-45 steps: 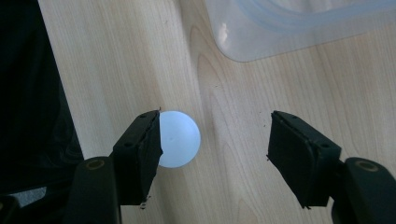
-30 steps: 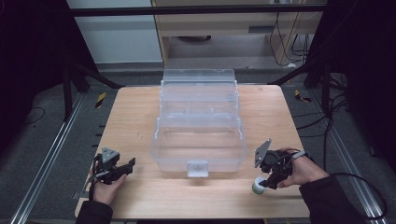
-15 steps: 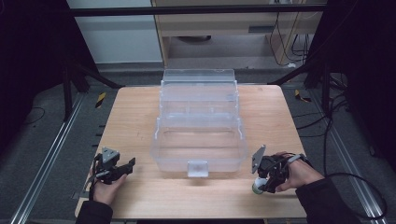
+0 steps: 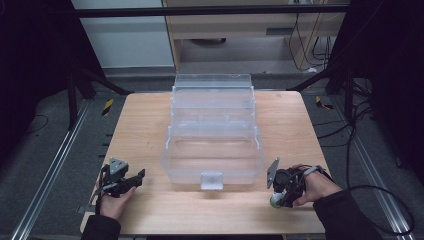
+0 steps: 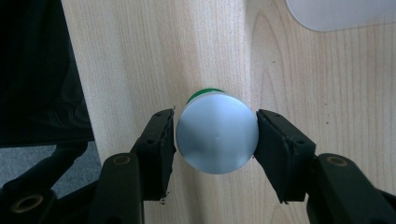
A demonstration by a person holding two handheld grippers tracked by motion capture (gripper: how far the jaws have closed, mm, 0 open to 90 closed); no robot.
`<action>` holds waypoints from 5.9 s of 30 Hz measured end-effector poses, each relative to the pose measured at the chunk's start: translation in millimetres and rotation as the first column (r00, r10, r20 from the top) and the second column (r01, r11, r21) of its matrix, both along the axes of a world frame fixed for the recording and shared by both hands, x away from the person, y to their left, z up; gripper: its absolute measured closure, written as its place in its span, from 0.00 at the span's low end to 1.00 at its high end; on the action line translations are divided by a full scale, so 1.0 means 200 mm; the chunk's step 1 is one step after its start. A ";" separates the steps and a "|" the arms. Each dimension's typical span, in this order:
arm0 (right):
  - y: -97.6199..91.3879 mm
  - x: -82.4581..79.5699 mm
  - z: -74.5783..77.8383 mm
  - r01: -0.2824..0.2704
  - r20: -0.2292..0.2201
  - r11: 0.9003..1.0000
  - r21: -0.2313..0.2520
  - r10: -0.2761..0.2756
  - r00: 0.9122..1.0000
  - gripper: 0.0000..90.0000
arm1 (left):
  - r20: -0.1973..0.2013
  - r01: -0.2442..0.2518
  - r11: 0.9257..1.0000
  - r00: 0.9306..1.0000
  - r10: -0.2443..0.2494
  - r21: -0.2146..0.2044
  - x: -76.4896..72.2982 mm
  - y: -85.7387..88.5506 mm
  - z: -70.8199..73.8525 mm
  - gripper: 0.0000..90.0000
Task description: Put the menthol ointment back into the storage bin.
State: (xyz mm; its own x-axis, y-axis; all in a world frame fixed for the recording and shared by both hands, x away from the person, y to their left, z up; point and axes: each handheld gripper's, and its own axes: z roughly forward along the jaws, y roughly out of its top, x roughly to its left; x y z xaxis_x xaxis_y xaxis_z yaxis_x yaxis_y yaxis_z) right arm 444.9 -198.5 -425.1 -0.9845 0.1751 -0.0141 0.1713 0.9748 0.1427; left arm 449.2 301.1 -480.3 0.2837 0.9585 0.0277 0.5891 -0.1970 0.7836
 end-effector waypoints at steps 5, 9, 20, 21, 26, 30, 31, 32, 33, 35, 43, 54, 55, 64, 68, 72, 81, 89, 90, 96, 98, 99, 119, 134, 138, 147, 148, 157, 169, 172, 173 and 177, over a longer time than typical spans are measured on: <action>0.00 0.01 -0.02 0.002 -0.002 1.000 -0.011 -0.002 1.000 0.54 | -0.001 0.001 1.000 1.000 -0.001 0.001 0.00 0.00 0.00 0.37; 0.00 0.01 -0.03 0.003 -0.009 1.000 -0.011 -0.003 1.000 0.55 | 0.000 0.001 1.000 1.000 -0.001 0.000 0.00 0.00 0.00 0.37; 0.01 0.01 -0.04 0.008 -0.018 1.000 -0.017 -0.009 1.000 0.55 | -0.003 0.004 1.000 1.000 -0.004 0.002 0.00 0.00 0.00 0.37; 0.01 0.01 -0.04 0.012 -0.018 1.000 -0.014 -0.012 1.000 0.56 | -0.003 0.004 1.000 1.000 -0.004 0.002 0.00 0.00 0.00 0.37; 0.01 0.02 -0.03 0.022 -0.024 1.000 -0.020 -0.023 0.999 0.56 | -0.007 0.004 1.000 1.000 -0.004 0.002 0.00 0.00 0.00 0.37; 0.02 0.02 -0.03 0.029 -0.027 0.999 -0.018 -0.029 0.999 0.56 | -0.009 0.004 1.000 1.000 -0.004 0.002 0.01 0.00 0.00 0.37; 0.02 0.02 -0.02 0.033 -0.026 0.999 -0.015 -0.033 0.999 0.56 | -0.010 0.004 1.000 1.000 -0.004 0.002 0.01 0.00 0.00 0.37; 0.02 0.02 -0.01 0.038 -0.028 0.999 -0.010 -0.039 0.999 0.56 | -0.010 0.004 1.000 1.000 -0.003 0.002 0.01 -0.01 0.00 0.37; 0.02 0.02 0.00 0.040 -0.023 0.999 -0.011 -0.040 0.999 0.56 | -0.011 0.003 1.000 1.000 -0.003 0.003 0.01 -0.01 0.00 0.37; 0.01 0.02 0.03 0.049 -0.018 0.999 -0.001 -0.049 0.999 0.56 | -0.012 0.002 1.000 1.000 -0.002 0.001 0.01 -0.01 0.00 0.37; 0.00 0.03 0.15 0.094 -0.002 0.995 0.026 -0.094 0.996 0.56 | -0.022 0.004 1.000 1.000 -0.004 0.004 0.02 -0.01 -0.01 0.37; 0.02 0.04 0.30 0.119 0.045 0.991 0.057 -0.121 0.992 0.56 | -0.023 0.013 1.000 1.000 -0.012 0.006 0.03 -0.01 -0.01 0.37; 0.02 0.04 0.30 0.119 0.045 0.991 0.057 -0.121 0.992 0.56 | -0.023 0.013 1.000 1.000 -0.013 0.007 0.03 -0.01 -0.02 0.37; 0.05 0.07 0.36 0.134 0.052 0.989 0.067 -0.138 0.989 0.56 | -0.024 0.014 1.000 1.000 -0.013 0.007 0.03 -0.01 -0.02 0.37; 0.06 0.08 0.41 0.136 0.054 0.988 0.072 -0.140 0.989 0.56 | -0.023 0.016 1.000 1.000 -0.015 0.008 0.03 -0.01 -0.02 0.37; 0.06 0.09 0.44 0.135 0.054 0.988 0.074 -0.140 0.989 0.56 | -0.025 0.015 1.000 1.000 -0.015 0.008 0.03 -0.01 -0.02 0.37; 0.09 0.13 0.52 0.131 0.051 0.989 0.073 -0.135 0.990 0.56 | -0.026 0.017 1.000 1.000 -0.016 0.008 0.03 -0.01 -0.02 0.37; 0.12 0.18 0.56 0.134 0.054 0.988 0.071 -0.138 0.989 0.56 | -0.025 0.015 1.000 1.000 -0.015 0.008 0.03 -0.01 -0.02 0.37; 0.13 0.18 0.56 0.128 0.056 0.989 0.074 -0.132 0.990 0.56 | -0.025 0.016 1.000 1.000 -0.016 0.007 0.03 -0.01 -0.02 0.37; 0.15 0.22 0.60 0.127 0.067 0.988 0.083 -0.133 0.989 0.56 | -0.025 0.016 1.000 1.000 -0.015 0.007 0.03 -0.01 -0.01 0.37; 0.16 0.23 0.61 0.122 0.065 0.988 0.091 -0.129 0.990 0.56 | -0.025 0.016 1.000 1.000 -0.016 0.006 0.03 -0.01 -0.01 0.37; 0.17 0.24 0.61 0.125 0.067 0.988 0.092 -0.132 0.989 0.56 | -0.024 0.016 1.000 1.000 -0.016 0.007 0.03 -0.01 -0.01 0.37; 0.27 0.39 0.54 0.093 0.076 0.988 0.121 -0.103 0.992 0.56 | -0.028 0.018 1.000 0.999 -0.018 0.006 0.03 -0.01 -0.02 0.37; 0.30 0.43 0.38 0.086 0.038 0.989 0.116 -0.091 0.995 0.56 | -0.024 0.015 1.000 1.000 -0.015 0.004 0.03 0.00 -0.02 0.38; 0.30 0.44 0.34 0.079 0.035 0.991 0.107 -0.083 0.996 0.56 | -0.026 0.016 1.000 1.000 -0.016 0.005 0.03 0.00 -0.02 0.38; 0.30 0.46 0.26 0.072 0.028 0.994 0.087 -0.075 0.997 0.56 | -0.024 0.016 1.000 1.000 -0.016 0.004 0.03 0.00 -0.01 0.37; 0.30 0.46 0.25 0.070 0.029 0.994 0.084 -0.073 0.997 0.56 | -0.023 0.016 1.000 1.000 -0.016 0.003 0.03 0.00 -0.01 0.38; 0.31 0.47 0.22 0.069 0.019 0.995 0.076 -0.071 0.997 0.56 | -0.024 0.016 1.000 1.000 -0.016 0.005 0.03 0.00 -0.01 0.37; 0.27 0.47 0.17 0.078 0.008 0.993 0.087 -0.079 0.997 0.56 | -0.022 0.013 1.000 1.000 -0.013 0.004 0.03 0.00 -0.01 0.38; 0.28 0.47 0.16 0.077 0.001 0.994 0.083 -0.078 0.997 0.56 | -0.020 0.014 1.000 1.000 -0.013 0.005 0.03 0.00 -0.01 0.38; 0.27 0.47 0.15 0.076 0.001 0.993 0.087 -0.077 0.997 0.56 | -0.021 0.013 1.000 1.000 -0.013 0.005 0.03 0.00 -0.01 0.38; 0.27 0.47 0.15 0.075 0.004 0.993 0.089 -0.076 0.997 0.56 | -0.023 0.013 1.000 1.000 -0.013 0.006 0.03 0.00 -0.01 0.38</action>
